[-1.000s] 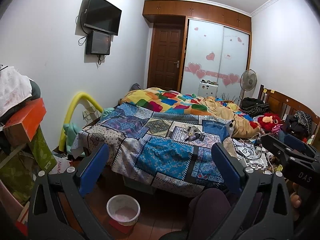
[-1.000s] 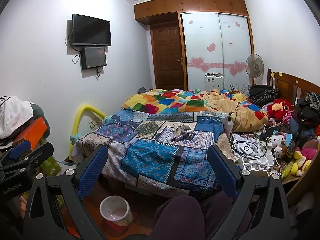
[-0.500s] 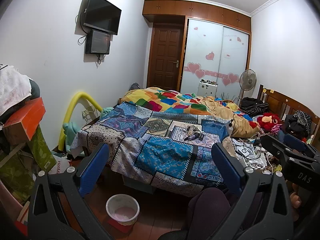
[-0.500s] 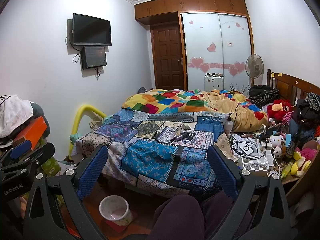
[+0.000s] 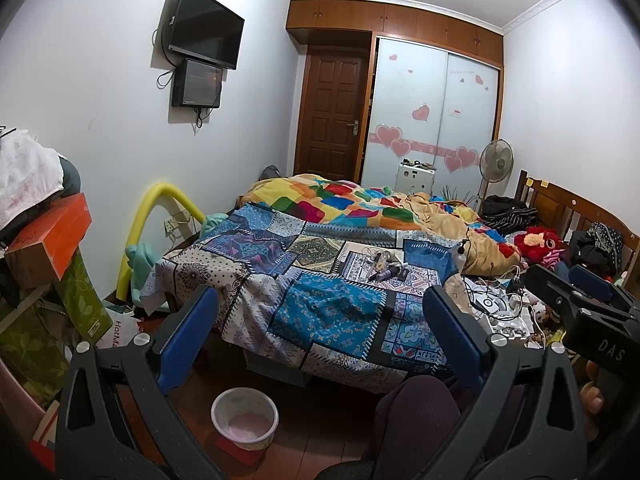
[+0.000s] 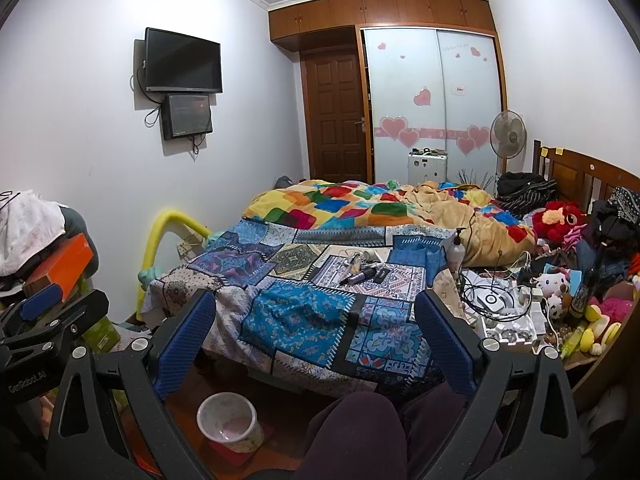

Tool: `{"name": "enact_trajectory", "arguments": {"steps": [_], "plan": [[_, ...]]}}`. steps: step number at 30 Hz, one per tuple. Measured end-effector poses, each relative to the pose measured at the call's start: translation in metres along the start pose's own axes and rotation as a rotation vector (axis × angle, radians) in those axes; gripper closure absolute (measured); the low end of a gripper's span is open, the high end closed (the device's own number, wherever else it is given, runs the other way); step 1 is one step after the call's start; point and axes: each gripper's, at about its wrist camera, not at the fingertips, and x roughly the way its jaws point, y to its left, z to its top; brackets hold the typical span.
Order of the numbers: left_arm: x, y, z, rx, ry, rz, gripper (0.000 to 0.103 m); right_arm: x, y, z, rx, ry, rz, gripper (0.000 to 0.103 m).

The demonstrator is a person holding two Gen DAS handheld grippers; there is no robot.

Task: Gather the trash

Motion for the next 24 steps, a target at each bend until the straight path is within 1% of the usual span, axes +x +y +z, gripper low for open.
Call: {"name": "enact_trajectory", "arguments": {"steps": [10, 17, 20, 24], "plan": [[0.0, 0.0, -0.001, -0.003, 0.002, -0.001, 0.0, 0.0, -0.001, 0.0, -0.001, 0.003, -0.001, 0.004], [0.01, -0.007, -0.008, -0.006, 0.004, -0.015, 0.0, 0.004, -0.009, 0.01, -0.014, -0.01, -0.021, 0.004], [0.017, -0.012, -0.002, -0.001, 0.0, -0.02, 0.0, 0.012, -0.012, 0.015, -0.014, -0.014, -0.03, 0.004], [0.036, -0.018, 0.016, -0.006, 0.002, -0.032, 0.0, 0.026, -0.024, 0.026, -0.017, -0.023, -0.057, 0.004]]}}
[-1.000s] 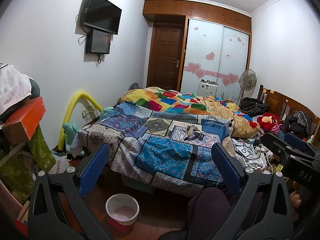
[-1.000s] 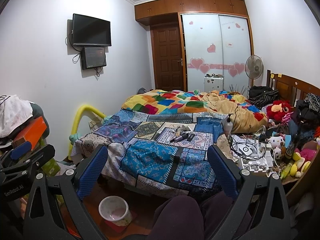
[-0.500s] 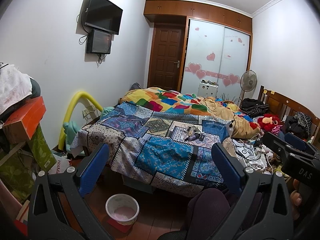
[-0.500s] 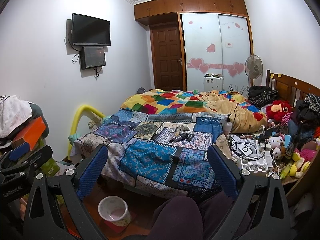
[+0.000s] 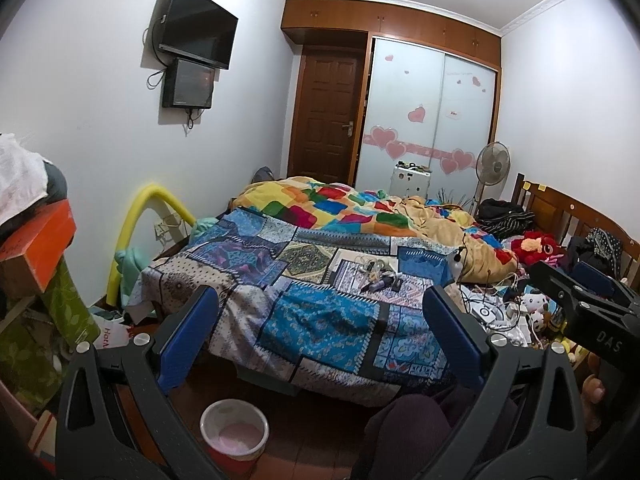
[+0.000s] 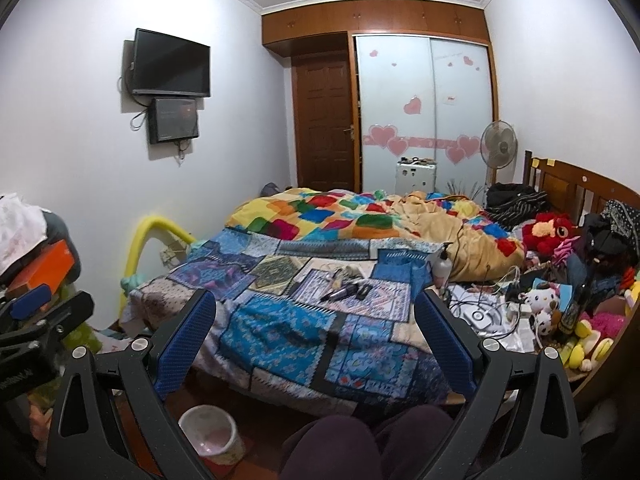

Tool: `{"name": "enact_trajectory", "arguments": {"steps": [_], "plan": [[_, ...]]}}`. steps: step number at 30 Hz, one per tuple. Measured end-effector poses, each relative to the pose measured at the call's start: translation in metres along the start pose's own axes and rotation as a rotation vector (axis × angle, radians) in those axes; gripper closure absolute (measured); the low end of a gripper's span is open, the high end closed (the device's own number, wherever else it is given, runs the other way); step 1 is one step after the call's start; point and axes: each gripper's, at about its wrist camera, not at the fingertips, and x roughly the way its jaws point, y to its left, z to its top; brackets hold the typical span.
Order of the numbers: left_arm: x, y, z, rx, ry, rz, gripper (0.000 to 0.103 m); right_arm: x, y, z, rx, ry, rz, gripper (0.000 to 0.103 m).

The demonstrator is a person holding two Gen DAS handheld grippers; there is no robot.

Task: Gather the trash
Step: 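Move the left tool toward the purple-capped tube on the quilt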

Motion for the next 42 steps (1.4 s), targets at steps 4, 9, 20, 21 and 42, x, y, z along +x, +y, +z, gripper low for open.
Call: {"name": "enact_trajectory", "arguments": {"steps": [4, 9, 20, 21, 42], "plan": [[0.025, -0.007, 0.018, -0.007, 0.002, -0.005, 0.0, 0.024, -0.016, 0.013, -0.002, -0.006, -0.031, 0.004], [0.068, -0.015, 0.039, -0.028, 0.016, -0.022, 0.0, 0.05, -0.035, 0.021, -0.003, -0.001, -0.074, 0.004], [0.2, -0.043, 0.059, -0.021, 0.113, -0.066, 0.001, 0.14, -0.074, 0.03, -0.041, 0.092, -0.11, 0.004], [0.212, -0.045, 0.057, -0.019, 0.122, -0.067, 0.001, 0.148, -0.077, 0.029, -0.044, 0.104, -0.107, 0.004], [0.481, -0.103, -0.015, 0.114, 0.422, -0.127, 0.012, 0.373, -0.148, -0.033, 0.022, 0.486, 0.022, 0.014]]}}
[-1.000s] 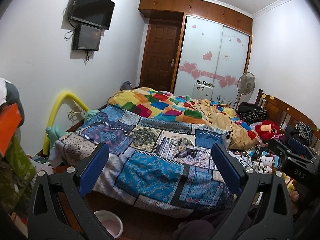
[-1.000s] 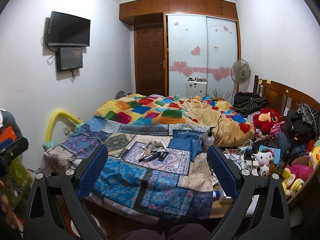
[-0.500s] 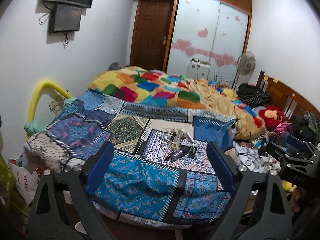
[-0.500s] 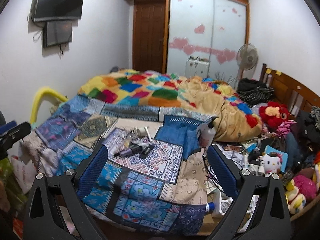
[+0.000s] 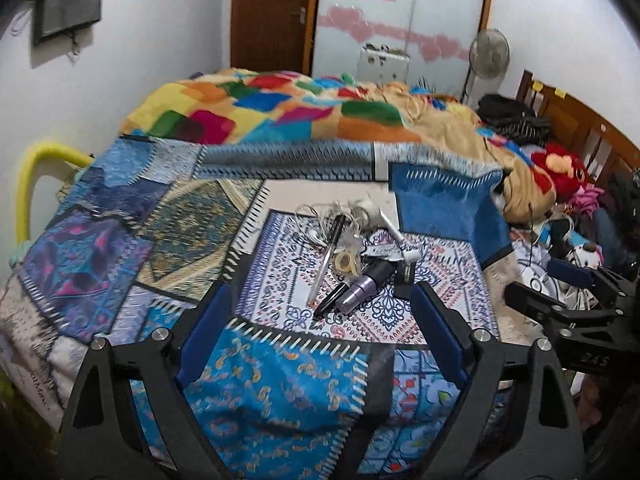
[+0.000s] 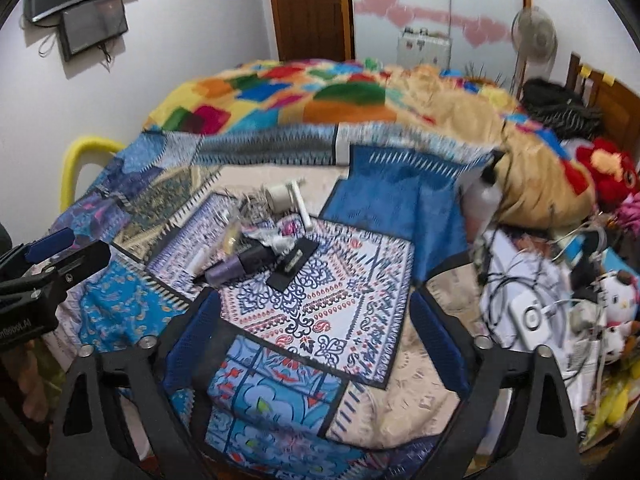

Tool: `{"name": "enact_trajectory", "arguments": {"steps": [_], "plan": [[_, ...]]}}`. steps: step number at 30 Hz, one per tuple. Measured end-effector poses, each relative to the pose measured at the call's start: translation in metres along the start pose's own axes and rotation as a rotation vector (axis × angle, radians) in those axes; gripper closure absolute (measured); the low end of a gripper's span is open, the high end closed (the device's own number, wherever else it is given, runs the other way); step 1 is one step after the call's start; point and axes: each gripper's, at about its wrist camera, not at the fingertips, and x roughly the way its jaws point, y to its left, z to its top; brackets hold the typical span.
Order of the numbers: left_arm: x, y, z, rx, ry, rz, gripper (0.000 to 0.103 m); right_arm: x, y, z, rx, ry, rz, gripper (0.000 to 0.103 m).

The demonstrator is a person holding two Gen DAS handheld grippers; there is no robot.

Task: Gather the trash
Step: 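Move the left tool toward the purple-capped tube on the quilt, then close the left gripper on the purple-capped tube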

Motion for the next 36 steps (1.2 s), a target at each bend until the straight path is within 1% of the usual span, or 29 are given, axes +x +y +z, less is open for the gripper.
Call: {"name": "enact_trajectory", "arguments": {"steps": [2, 4, 5, 7, 10, 12, 14, 16, 21, 24, 26, 29, 33, 36], "plan": [[0.018, 0.001, -0.001, 0.007, 0.015, -0.024, 0.016, 0.023, -0.003, 0.002, -0.001, 0.036, 0.014, 0.019], [0.034, 0.001, -0.002, 0.014, 0.034, -0.037, 0.027, 0.046, -0.007, 0.002, 0.003, 0.076, 0.03, 0.03], [0.041, 0.001, -0.002, 0.014, 0.044, -0.047, 0.031, 0.052, -0.007, 0.002, 0.003, 0.084, 0.037, 0.033], [0.056, 0.004, -0.004, 0.005, 0.07, -0.076, 0.046, 0.073, -0.01, 0.004, 0.02, 0.121, 0.067, 0.044], [0.073, 0.006, -0.008, -0.006, 0.108, -0.112, 0.061, 0.094, -0.006, 0.007, 0.033, 0.151, 0.102, 0.046], [0.081, 0.007, -0.012, -0.007, 0.121, -0.122, 0.062, 0.102, -0.001, 0.008, 0.023, 0.157, 0.113, 0.046], [0.085, 0.007, -0.015, -0.009, 0.13, -0.134, 0.062, 0.111, 0.006, 0.009, -0.001, 0.155, 0.104, 0.046], [0.089, 0.008, -0.018, -0.008, 0.141, -0.148, 0.065, 0.12, 0.014, 0.01, -0.031, 0.147, 0.074, 0.046], [0.098, 0.011, -0.024, -0.012, 0.175, -0.174, 0.071, 0.132, 0.025, 0.01, -0.109, 0.135, 0.048, 0.046], [0.103, 0.012, -0.028, -0.029, 0.189, -0.202, 0.074, 0.134, 0.03, 0.009, -0.16, 0.121, 0.017, 0.046], [0.105, 0.011, -0.03, -0.029, 0.193, -0.215, 0.075, 0.134, 0.029, 0.008, -0.181, 0.115, 0.012, 0.049], [0.108, 0.004, -0.032, -0.012, 0.203, -0.225, 0.075, 0.132, 0.023, 0.006, -0.185, 0.113, 0.009, 0.049], [0.118, -0.001, -0.032, 0.001, 0.22, -0.218, 0.075, 0.129, 0.009, 0.005, -0.18, 0.119, -0.002, 0.049], [0.124, -0.004, -0.029, 0.007, 0.223, -0.216, 0.075, 0.125, -0.001, 0.002, -0.166, 0.121, 0.007, 0.049]]}}
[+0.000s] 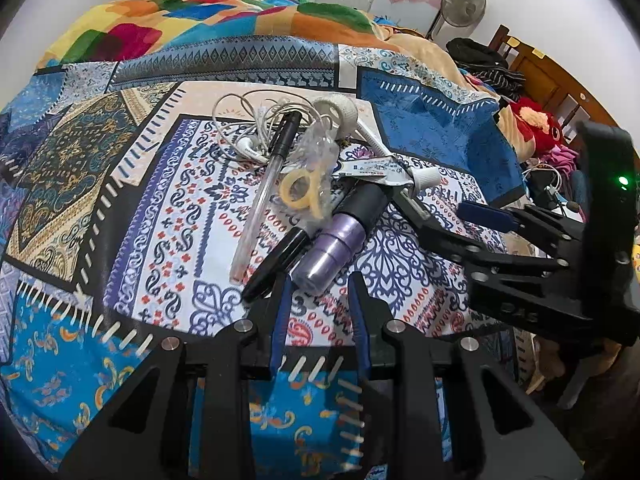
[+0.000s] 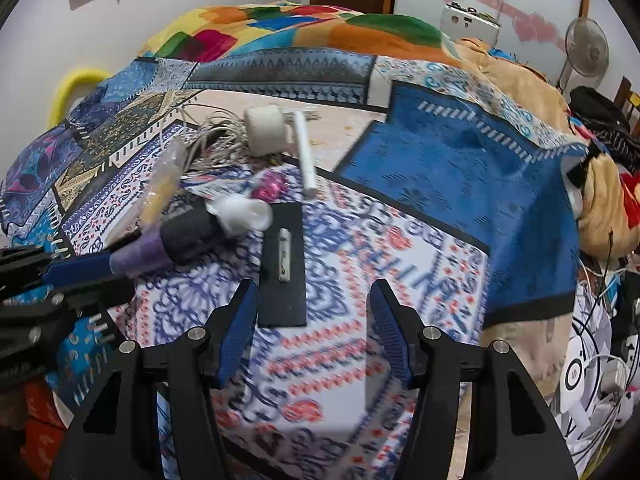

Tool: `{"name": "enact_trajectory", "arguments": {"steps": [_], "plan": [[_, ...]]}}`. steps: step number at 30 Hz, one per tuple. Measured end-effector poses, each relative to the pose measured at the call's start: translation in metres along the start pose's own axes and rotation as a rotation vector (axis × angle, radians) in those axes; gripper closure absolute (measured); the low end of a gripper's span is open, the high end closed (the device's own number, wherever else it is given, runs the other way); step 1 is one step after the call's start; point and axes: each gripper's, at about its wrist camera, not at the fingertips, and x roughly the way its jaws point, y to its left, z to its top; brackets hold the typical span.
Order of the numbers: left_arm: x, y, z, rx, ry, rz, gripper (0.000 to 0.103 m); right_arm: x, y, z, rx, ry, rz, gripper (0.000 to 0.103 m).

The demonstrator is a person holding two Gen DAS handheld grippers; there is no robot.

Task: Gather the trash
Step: 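Close the left gripper on the purple-capped tube, then lift the purple tube with the left gripper and carry it toward the white bin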

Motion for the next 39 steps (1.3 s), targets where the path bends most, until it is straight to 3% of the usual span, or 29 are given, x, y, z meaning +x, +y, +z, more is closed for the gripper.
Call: {"name": "enact_trajectory", "arguments": {"steps": [8, 13, 18, 21, 24, 33, 36, 39], "plan": [[0.008, -0.012, 0.006, 0.058, -0.004, 0.037, 0.075, -0.003, -0.018, -0.004, -0.026, 0.002, 0.031, 0.05], [0.007, -0.031, 0.002, 0.127, 0.012, -0.023, 0.075, 0.003, -0.016, 0.0, -0.084, -0.015, 0.07, 0.049], [0.008, -0.039, 0.006, 0.158, -0.006, 0.044, 0.075, 0.007, -0.011, 0.004, -0.138, -0.038, 0.085, 0.053], [0.01, -0.04, 0.013, 0.154, -0.007, 0.039, 0.075, 0.006, -0.011, 0.002, -0.152, -0.049, 0.102, 0.06], [0.017, -0.047, 0.02, 0.177, -0.001, 0.03, 0.074, 0.005, -0.01, 0.001, -0.161, -0.054, 0.118, 0.079], [0.045, -0.062, 0.038, 0.206, 0.021, 0.087, 0.075, 0.003, -0.028, 0.002, -0.017, -0.027, 0.198, 0.08], [0.046, -0.068, 0.034, 0.209, 0.018, 0.111, 0.076, 0.0, -0.033, -0.001, 0.015, -0.022, 0.182, 0.08], [0.042, -0.07, 0.03, 0.183, 0.031, 0.084, 0.078, -0.008, -0.037, -0.004, 0.041, -0.019, 0.167, 0.08]]}}
